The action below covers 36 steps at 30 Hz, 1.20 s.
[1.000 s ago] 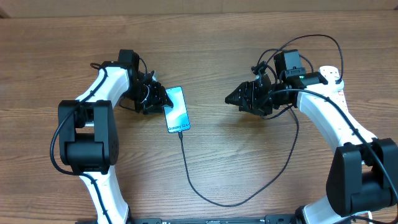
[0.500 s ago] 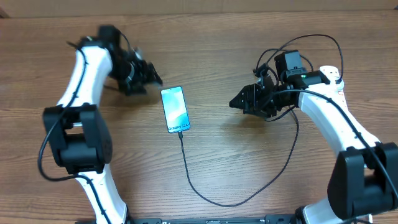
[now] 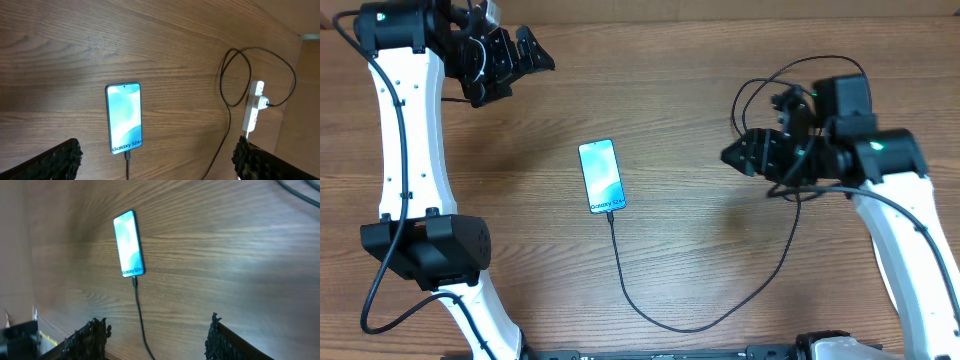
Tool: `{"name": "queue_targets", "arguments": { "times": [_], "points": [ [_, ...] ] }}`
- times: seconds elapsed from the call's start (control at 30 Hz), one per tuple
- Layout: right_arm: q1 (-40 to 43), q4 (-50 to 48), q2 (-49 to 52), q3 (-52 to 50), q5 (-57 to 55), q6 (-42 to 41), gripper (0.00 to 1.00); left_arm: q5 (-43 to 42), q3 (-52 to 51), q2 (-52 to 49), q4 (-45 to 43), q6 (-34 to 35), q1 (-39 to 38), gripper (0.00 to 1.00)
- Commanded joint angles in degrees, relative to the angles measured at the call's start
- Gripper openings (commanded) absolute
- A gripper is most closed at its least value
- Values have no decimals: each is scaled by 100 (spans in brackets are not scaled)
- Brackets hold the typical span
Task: Plug charger to phone and switch on socket
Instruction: 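Open the left gripper and lift it away from the phone, then move the right gripper over to the white power strip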
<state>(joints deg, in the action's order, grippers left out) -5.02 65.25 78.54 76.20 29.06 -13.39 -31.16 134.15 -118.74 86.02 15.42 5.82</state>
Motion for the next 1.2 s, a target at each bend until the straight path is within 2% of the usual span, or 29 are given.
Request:
{"name": "queue_targets", "arguments": {
  "times": [0.0, 0.23, 0.4, 1.0, 1.17],
  "points": [
    [332, 223, -417, 136, -98, 160, 66, 249, 55, 57, 31, 151, -22, 100],
    [975, 758, -883, 136, -149, 457, 66, 1115, 55, 57, 31, 151, -22, 100],
    [1182, 863, -955, 136, -205, 457, 66, 1386, 55, 57, 31, 151, -22, 100],
    [1191, 1014, -955, 133, -376, 492, 68, 1377, 55, 57, 31, 151, -22, 100],
    [1191, 1071, -955, 133, -376, 439, 60, 1379, 55, 57, 31, 151, -22, 100]
  ]
}}
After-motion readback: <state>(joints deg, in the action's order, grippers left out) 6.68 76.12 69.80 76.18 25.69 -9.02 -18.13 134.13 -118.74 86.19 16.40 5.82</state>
